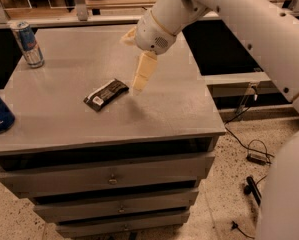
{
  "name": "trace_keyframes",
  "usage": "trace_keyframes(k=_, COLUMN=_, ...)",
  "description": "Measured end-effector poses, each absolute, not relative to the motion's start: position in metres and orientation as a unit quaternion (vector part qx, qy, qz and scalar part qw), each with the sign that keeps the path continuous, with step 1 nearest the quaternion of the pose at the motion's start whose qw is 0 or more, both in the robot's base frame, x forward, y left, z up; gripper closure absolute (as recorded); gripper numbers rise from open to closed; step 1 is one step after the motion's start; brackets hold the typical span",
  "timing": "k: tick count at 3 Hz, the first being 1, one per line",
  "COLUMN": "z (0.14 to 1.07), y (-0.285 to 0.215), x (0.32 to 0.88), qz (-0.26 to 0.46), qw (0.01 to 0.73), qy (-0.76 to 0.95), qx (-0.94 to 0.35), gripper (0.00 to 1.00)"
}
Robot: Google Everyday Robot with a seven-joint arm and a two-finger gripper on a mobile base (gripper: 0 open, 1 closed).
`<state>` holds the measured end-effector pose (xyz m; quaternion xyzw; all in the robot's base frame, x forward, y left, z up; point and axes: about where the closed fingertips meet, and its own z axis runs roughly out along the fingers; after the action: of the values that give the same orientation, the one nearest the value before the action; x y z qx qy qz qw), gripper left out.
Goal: Move rxbar chocolate near pepsi can
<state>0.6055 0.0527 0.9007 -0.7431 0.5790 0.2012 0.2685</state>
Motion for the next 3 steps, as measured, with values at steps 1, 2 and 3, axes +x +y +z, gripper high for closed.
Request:
trace_keyframes(k=1, z=0.879, y=0.077, x=0.621, qz=0.229, qw=0.267, qy=0.561, qx=-0.749, gripper=0.0)
trace_keyframes(k=2, z=0.859, y=0.099, x=0.627, qz=0.257, qw=0.264, qy=0.547, qx=-0.752, gripper=0.0)
trace_keyframes(k=3, z=0.843, y=0.116, x=0.63, qz=0.273, qw=0.258, qy=0.538, qx=-0.755, gripper=0.0)
